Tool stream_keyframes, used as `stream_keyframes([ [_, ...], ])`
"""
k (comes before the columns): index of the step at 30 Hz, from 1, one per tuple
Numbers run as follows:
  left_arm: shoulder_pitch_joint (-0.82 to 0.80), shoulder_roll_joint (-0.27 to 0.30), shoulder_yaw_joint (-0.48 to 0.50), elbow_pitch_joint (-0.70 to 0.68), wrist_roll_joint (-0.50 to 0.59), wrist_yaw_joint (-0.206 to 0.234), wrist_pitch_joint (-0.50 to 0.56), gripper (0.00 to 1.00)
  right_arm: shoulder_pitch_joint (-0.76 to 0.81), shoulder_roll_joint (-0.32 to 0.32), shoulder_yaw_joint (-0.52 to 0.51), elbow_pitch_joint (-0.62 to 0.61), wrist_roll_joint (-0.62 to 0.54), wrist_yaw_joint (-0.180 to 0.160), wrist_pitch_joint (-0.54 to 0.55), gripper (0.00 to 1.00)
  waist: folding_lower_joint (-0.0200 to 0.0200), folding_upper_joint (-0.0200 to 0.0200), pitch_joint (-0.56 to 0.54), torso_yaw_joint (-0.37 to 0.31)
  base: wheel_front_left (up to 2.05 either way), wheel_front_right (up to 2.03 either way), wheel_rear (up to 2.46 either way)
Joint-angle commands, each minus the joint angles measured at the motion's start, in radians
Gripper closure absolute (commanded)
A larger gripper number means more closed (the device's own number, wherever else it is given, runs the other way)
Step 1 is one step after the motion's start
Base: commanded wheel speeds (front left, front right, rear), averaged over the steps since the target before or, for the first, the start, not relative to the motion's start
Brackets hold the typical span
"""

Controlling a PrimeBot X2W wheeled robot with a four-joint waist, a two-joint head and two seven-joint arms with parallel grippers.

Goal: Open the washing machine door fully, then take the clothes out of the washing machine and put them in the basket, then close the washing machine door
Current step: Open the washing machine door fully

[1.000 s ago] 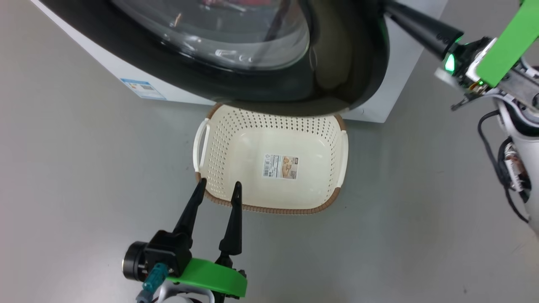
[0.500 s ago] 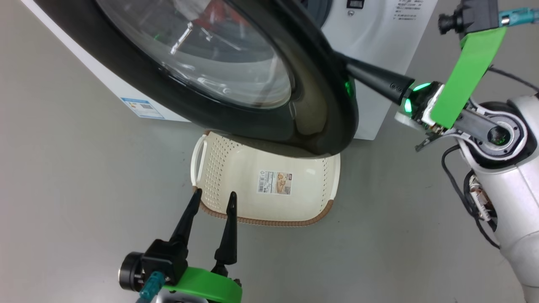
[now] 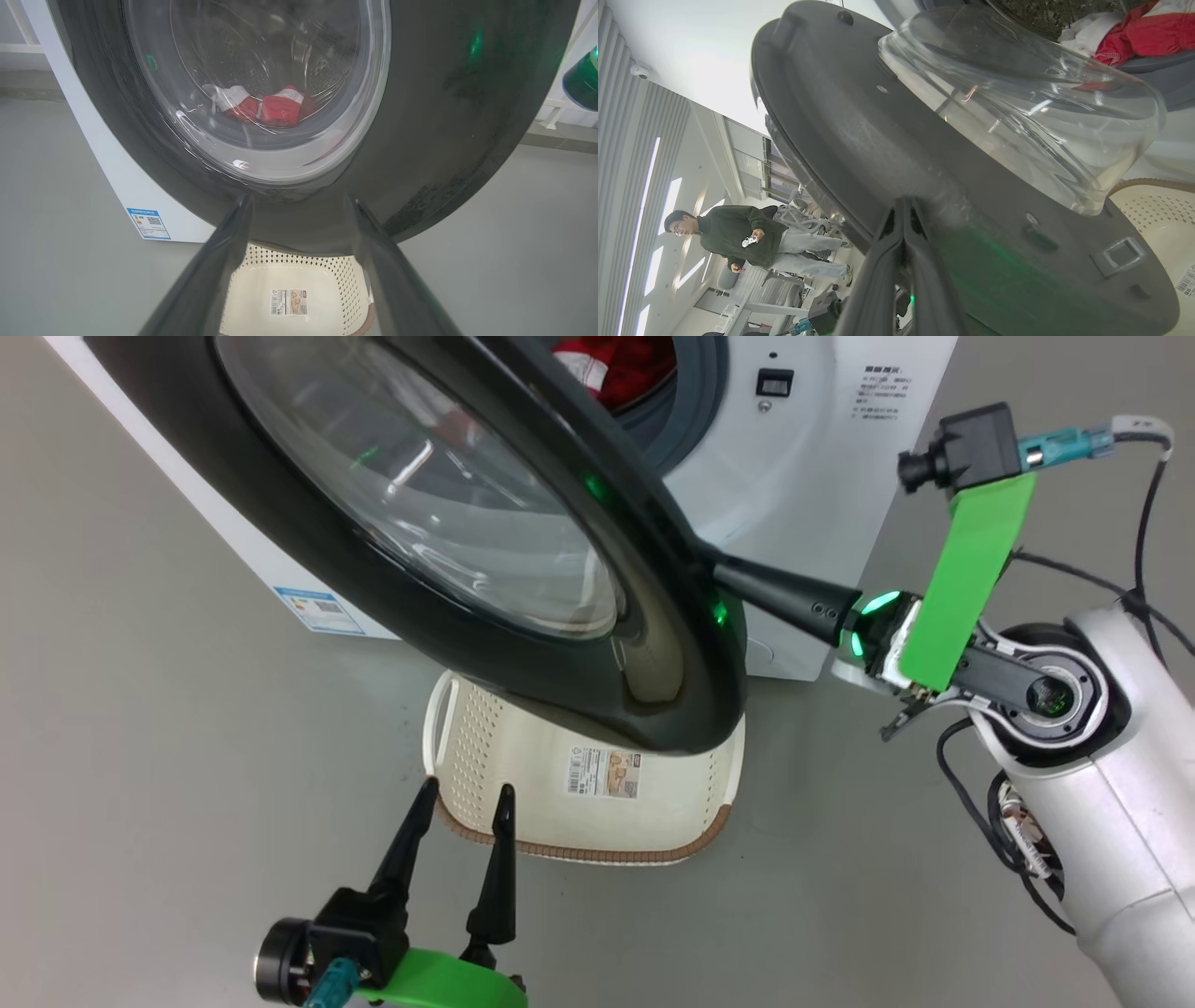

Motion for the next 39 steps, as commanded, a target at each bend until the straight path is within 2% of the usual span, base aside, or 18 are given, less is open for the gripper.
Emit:
stream_keyframes([
  [1,0.007,0.012,0.037,-0.018,0.009,-0.006,-0.012,0.0,0.023,0.029,0.027,-0.034,-0.014,0.008,0.013,1.0,0.0,0.0,-0.013,0.004,0.0,0.0,0.0],
  [17,0.045,0.012,0.055,-0.015,0.022,-0.016,-0.012,0.0,0.098,0.062,0.078,-0.057,-0.016,0.008,0.039,1.0,0.0,0.0,-0.068,0.016,0.0,0.0,0.0],
  [30,0.052,0.012,0.066,-0.014,0.025,-0.024,-0.012,0.0,0.109,0.055,0.06,-0.043,-0.04,0.008,-0.025,1.0,0.0,0.0,-0.085,0.008,0.0,0.0,0.0],
  [39,0.059,0.012,0.096,-0.005,0.04,-0.048,-0.012,0.0,0.162,0.03,0.039,-0.031,-0.04,0.008,-0.09,1.0,0.0,0.0,-0.107,-0.032,0.0,0.0,0.0],
])
